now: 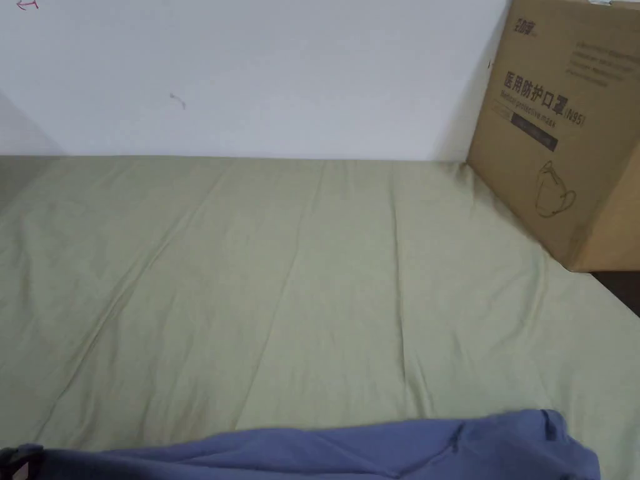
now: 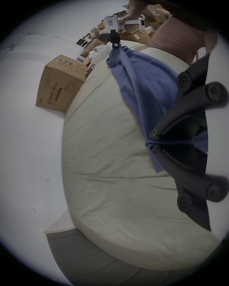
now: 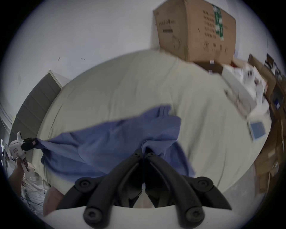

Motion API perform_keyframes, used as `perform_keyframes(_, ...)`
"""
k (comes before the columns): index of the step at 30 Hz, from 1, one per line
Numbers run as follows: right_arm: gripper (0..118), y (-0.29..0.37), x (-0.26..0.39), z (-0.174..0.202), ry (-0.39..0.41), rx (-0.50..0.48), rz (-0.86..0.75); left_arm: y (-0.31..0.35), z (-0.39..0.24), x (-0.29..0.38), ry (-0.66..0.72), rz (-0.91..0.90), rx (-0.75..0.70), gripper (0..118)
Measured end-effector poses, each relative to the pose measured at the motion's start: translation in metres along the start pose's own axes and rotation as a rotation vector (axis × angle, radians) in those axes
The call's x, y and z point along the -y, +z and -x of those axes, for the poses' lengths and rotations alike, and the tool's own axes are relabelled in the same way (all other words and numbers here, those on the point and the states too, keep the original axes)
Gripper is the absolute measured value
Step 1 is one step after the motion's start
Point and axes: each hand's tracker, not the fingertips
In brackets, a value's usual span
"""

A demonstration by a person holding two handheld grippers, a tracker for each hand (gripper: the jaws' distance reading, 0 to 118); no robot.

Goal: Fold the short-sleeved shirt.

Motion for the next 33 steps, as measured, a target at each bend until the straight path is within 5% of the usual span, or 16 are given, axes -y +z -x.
perform_keyframes(2,1,-0.015,0.018,-0.004,-0.015,0.008,-0.015,-0.006,0.004,0.013,0.03,0.014,0.014,14)
perform_keyframes(4,16,-0.026,0.024,-0.007,-0.054,0.042,-0.057,-0.008,0.005,0.019,0.058,0.006,0.01,61)
perform_keyframes(5,47,-0.026,0.025,-0.008,-0.06,0.041,-0.072,-0.007,0.004,0.021,0.062,-0.001,-0.03,98)
perform_keyframes(6,79,-0.025,0.023,-0.01,-0.056,0.033,-0.072,-0.003,0.003,0.022,0.072,-0.011,-0.053,114)
perform_keyframes(8,116,-0.013,0.017,-0.007,-0.037,0.017,-0.114,0.014,0.0,0.024,0.08,-0.104,-0.083,118)
perform_keyframes(9,116,-0.001,0.013,-0.005,-0.015,0.005,-0.136,0.028,-0.005,0.02,0.076,-0.152,-0.073,118)
perform_keyframes(16,115,0.09,-0.011,0.073,0.129,-0.109,-0.497,0.098,-0.094,-0.016,0.064,-0.446,-0.115,118)
perform_keyframes(17,105,0.102,-0.007,0.087,0.155,-0.113,-0.592,0.103,-0.111,-0.015,0.065,-0.507,-0.141,110)
perform_keyframes(18,78,0.109,-0.004,0.101,0.197,-0.056,-0.658,0.107,-0.125,-0.012,0.054,-0.565,-0.178,93)
perform_keyframes(19,18,0.111,-0.002,0.115,0.235,0.038,-0.711,0.11,-0.143,-0.007,0.026,-0.625,-0.268,57)
perform_keyframes(20,0,0.108,0.009,0.121,0.231,0.055,-0.74,0.108,-0.153,0.001,0.011,-0.677,-0.396,0)
perform_keyframes(22,0,0.107,0.028,0.112,0.175,-0.053,-0.825,0.114,-0.167,0.019,0.049,-0.768,-0.431,0)
perform_keyframes(29,0,0.119,0.02,0.119,0.216,-0.017,-0.764,0.123,-0.131,0.013,0.093,-0.669,-0.345,0)
perform_keyframes(31,0,0.119,0.024,0.115,0.208,-0.037,-0.744,0.114,-0.08,0.0,0.203,-0.45,-0.188,0)
perform_keyframes(33,0,0.126,0.019,0.117,0.203,-0.056,-0.713,0.09,-0.013,-0.01,0.445,-0.2,0.151,0)
